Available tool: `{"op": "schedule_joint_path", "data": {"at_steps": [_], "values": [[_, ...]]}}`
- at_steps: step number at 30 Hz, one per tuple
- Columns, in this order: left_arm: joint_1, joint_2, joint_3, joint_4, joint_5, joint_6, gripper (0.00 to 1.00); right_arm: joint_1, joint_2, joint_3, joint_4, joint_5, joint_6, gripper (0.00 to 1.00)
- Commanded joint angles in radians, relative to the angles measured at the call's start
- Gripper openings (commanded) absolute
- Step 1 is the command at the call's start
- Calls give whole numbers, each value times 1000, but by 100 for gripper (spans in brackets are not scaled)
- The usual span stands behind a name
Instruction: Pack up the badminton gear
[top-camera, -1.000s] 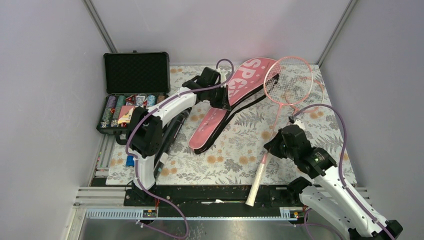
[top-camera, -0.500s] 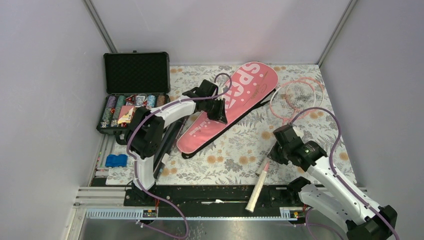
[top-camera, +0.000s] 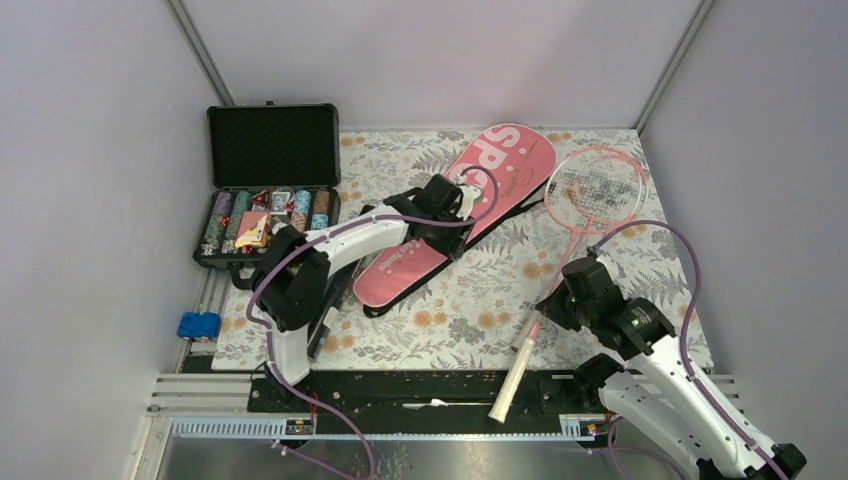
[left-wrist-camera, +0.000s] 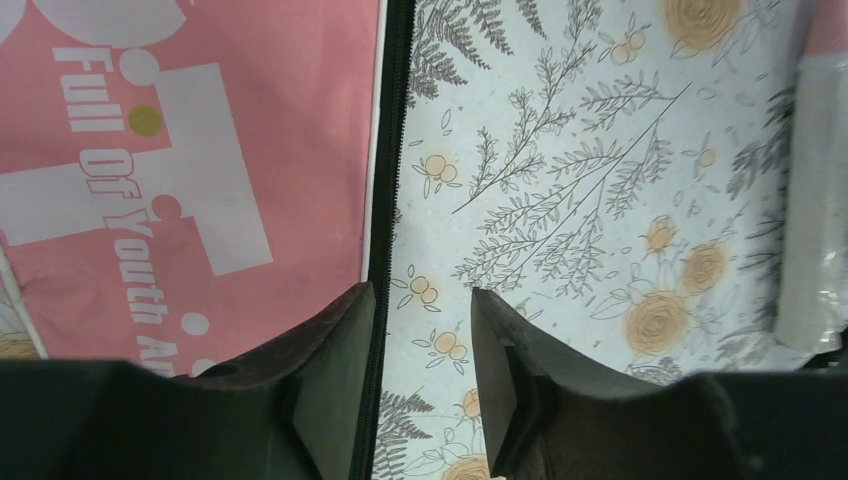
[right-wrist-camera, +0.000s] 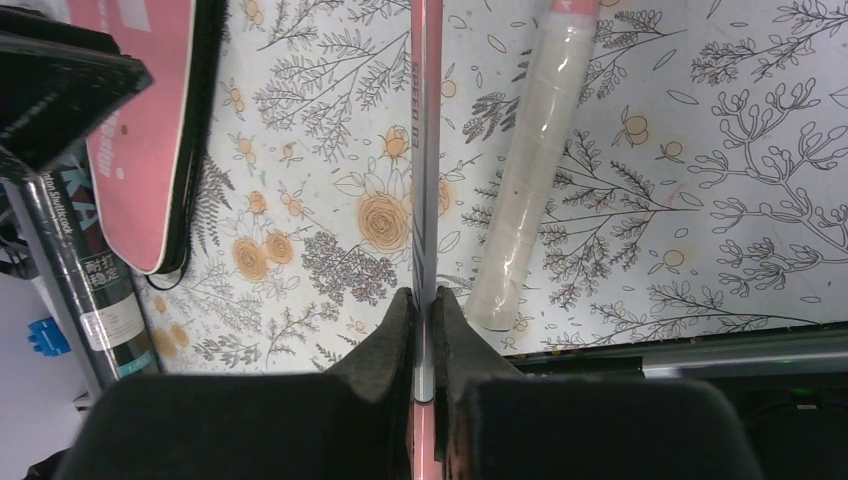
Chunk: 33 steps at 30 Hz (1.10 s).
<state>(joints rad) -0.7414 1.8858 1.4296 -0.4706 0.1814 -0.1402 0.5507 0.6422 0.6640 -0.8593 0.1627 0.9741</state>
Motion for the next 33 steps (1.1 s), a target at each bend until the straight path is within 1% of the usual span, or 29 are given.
{"op": "schedule_joint_path", "data": {"at_steps": [1,4,7,13,21,22,23,25,27,28,33], "values": [[-33,24,14,2,-172,110,47,-3,-23,11,36,10,17,0],[-38,52,23,10,-221,114,48,-3,-34,9,40,5,21,0],[-37,77,22,21,-241,116,49,-3,-41,10,41,4,23,0],[-40,118,20,41,-208,102,51,-3,-28,28,41,17,9,0],[-61,136,11,44,-224,96,51,-3,-13,28,55,20,11,0],[-63,137,9,44,-230,94,49,-3,-13,24,59,18,11,0],[-67,137,7,44,-238,92,45,-3,-14,22,60,18,12,0],[-73,130,-1,47,-249,87,29,-3,-16,16,63,16,12,0],[-76,120,-2,46,-258,84,9,-3,-10,14,66,16,7,0],[-78,112,1,43,-256,82,1,-3,-7,17,67,16,4,0],[-71,43,14,48,-192,35,0,-3,28,12,79,-8,-5,0]]}}
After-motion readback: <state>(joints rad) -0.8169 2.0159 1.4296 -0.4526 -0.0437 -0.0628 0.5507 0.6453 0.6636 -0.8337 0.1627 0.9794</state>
